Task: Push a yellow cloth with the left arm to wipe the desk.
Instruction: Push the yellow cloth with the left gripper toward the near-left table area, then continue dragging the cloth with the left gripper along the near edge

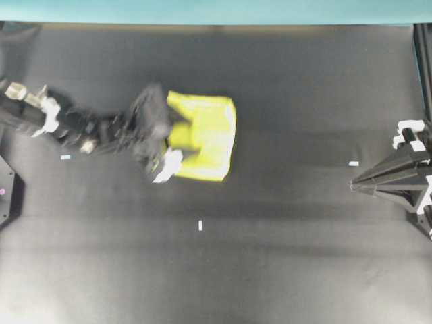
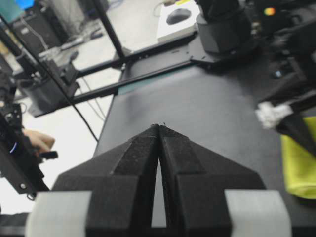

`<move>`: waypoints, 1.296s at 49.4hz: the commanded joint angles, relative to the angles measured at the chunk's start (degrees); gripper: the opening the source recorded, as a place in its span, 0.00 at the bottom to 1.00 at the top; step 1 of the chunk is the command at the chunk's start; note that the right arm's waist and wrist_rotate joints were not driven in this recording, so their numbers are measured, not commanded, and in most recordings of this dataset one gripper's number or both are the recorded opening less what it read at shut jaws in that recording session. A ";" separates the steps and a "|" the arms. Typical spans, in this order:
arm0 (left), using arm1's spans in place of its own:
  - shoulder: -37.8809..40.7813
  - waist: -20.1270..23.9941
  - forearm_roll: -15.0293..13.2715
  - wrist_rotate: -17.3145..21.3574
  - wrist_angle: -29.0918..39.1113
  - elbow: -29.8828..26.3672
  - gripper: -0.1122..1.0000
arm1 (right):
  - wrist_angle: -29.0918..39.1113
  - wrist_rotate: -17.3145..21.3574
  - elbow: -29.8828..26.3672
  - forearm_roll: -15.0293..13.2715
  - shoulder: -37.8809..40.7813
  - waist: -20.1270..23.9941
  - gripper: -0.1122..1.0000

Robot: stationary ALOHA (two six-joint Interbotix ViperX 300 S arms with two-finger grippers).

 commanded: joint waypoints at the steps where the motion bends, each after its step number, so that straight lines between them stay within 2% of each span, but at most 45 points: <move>1: -0.97 -3.60 0.18 -0.18 -1.32 2.99 0.86 | -0.62 0.00 -0.79 0.18 0.26 0.00 0.10; 14: -2.99 -12.30 0.18 -0.18 -3.25 8.53 0.86 | -1.14 -0.09 -0.79 0.18 0.26 -0.09 0.10; 31: -5.10 -27.42 0.18 -0.88 -1.41 9.93 0.86 | -1.14 0.00 -0.79 0.09 0.26 0.00 0.10; 43: -5.54 -36.39 0.18 -6.42 4.31 10.28 0.86 | -1.23 -0.09 -0.79 0.18 0.26 0.00 0.10; 54: -6.59 -43.42 0.18 -9.49 8.00 10.81 0.86 | -1.67 0.00 -0.79 0.18 0.26 0.00 0.10; 59: -6.86 -45.70 0.18 -10.99 8.35 11.25 0.86 | -1.58 0.00 -0.79 0.18 0.26 0.00 0.10; 64: -6.94 -46.14 0.18 -11.87 8.26 10.99 0.86 | -1.67 -0.09 -0.79 0.18 0.35 0.00 0.10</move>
